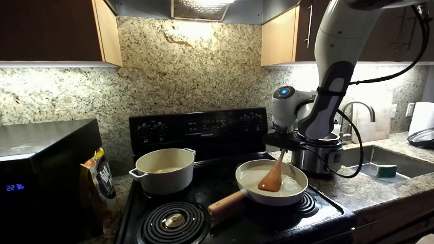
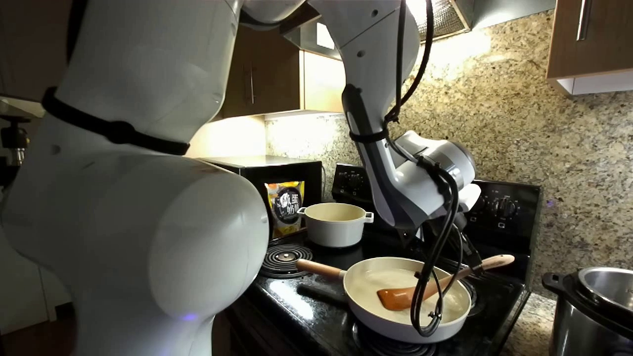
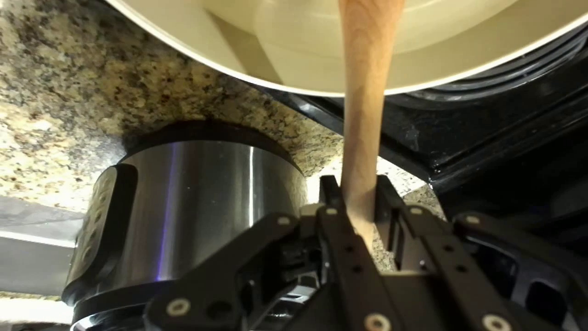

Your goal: Stir the water in the pan using the wooden soon

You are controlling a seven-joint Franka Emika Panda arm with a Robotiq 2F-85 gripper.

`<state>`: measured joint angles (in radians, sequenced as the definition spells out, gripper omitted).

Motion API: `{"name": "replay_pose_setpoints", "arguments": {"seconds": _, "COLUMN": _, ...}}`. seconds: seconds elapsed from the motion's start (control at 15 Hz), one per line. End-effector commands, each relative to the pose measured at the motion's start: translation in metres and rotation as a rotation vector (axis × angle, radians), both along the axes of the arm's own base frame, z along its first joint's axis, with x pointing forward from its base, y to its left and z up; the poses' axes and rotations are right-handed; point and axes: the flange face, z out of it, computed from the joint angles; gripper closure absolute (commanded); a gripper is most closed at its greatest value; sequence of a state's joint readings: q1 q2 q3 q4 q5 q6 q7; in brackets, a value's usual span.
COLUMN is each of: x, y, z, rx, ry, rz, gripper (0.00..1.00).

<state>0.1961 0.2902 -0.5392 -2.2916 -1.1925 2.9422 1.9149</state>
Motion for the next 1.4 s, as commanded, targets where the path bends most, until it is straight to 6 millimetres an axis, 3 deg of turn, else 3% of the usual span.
{"name": "replay_pose_setpoints", "arguments": {"seconds": 0.0, "x": -0.016, "y": 0.001, "z": 0.006, "rx": 0.036, "ry": 0.025, "rz": 0.028, "gripper": 0.95}}
{"name": "replay_pose_setpoints", "arguments": {"seconds": 0.33, "x": -0.007, "y": 0.035, "z": -0.014, "rx": 0.082, "ry": 0.084, "rz": 0.052, "gripper": 0.95}}
{"name": "replay_pose_setpoints", "arguments": {"seconds": 0.53, "x": -0.002, "y": 0.041, "z": -0.017, "rx": 0.113, "ry": 0.089, "rz": 0.045, "gripper": 0.95}}
{"name": "replay_pose_setpoints", "arguments": {"seconds": 1.33, "x": -0.012, "y": -0.027, "z": -0.008, "rx": 0.130, "ry": 0.101, "rz": -0.035, "gripper": 0.95}}
